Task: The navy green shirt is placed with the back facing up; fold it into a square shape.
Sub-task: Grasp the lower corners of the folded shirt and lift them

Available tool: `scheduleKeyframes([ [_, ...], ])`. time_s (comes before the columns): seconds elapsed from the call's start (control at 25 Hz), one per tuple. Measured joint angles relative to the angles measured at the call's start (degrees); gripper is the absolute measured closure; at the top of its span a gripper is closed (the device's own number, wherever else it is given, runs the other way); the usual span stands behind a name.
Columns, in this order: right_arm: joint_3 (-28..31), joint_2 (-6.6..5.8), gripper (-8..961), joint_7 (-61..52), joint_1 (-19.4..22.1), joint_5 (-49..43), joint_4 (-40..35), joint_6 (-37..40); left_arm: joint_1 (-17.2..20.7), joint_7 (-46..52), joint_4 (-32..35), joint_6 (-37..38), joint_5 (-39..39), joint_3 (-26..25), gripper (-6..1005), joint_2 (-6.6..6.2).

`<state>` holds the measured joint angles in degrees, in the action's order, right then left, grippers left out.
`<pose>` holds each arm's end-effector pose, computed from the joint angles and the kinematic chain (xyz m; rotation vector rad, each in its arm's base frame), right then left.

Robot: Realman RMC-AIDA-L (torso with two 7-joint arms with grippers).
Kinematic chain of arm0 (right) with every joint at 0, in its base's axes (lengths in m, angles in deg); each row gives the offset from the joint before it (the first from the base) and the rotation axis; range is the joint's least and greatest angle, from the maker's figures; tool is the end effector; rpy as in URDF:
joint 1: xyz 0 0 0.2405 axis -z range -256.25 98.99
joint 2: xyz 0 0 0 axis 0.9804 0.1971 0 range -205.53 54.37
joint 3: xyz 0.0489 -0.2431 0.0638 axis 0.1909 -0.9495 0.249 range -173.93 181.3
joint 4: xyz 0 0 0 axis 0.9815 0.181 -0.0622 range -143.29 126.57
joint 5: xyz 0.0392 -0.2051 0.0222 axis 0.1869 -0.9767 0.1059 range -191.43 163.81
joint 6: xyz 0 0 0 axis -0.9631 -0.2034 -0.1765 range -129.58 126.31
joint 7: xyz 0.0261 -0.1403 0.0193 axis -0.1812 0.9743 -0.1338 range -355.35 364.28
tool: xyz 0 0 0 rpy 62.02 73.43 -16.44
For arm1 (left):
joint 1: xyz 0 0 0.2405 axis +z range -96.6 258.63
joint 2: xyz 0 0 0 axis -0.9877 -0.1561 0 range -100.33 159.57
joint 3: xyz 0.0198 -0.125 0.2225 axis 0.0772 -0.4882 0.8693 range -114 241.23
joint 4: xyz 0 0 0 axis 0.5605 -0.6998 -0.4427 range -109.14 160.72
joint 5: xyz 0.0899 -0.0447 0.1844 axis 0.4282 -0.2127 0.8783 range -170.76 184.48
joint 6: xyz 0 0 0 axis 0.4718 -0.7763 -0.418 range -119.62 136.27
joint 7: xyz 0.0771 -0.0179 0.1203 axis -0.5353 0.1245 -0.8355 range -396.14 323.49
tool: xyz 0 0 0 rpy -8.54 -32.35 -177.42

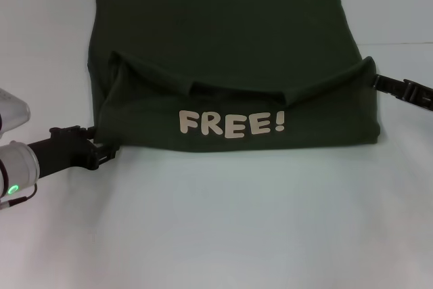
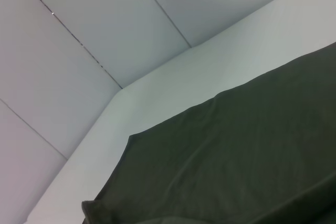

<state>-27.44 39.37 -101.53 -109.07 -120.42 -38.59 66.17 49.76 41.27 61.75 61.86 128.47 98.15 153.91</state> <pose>0.3193 0.3745 0.0459 -2.0009 1.3813 0.8639 -0.3186 0.3711 -0.0200 -2.2697 -0.7783 -0.2629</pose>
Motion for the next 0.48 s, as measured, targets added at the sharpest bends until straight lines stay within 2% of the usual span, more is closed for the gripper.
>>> scheduleKeyframes([
  [0.48,0.02,0.01,371,0.15,0.12,0.0,0.0,0.04,-0.13,0.6,0.51,0.14,0.12,0.0,691,-0.1],
])
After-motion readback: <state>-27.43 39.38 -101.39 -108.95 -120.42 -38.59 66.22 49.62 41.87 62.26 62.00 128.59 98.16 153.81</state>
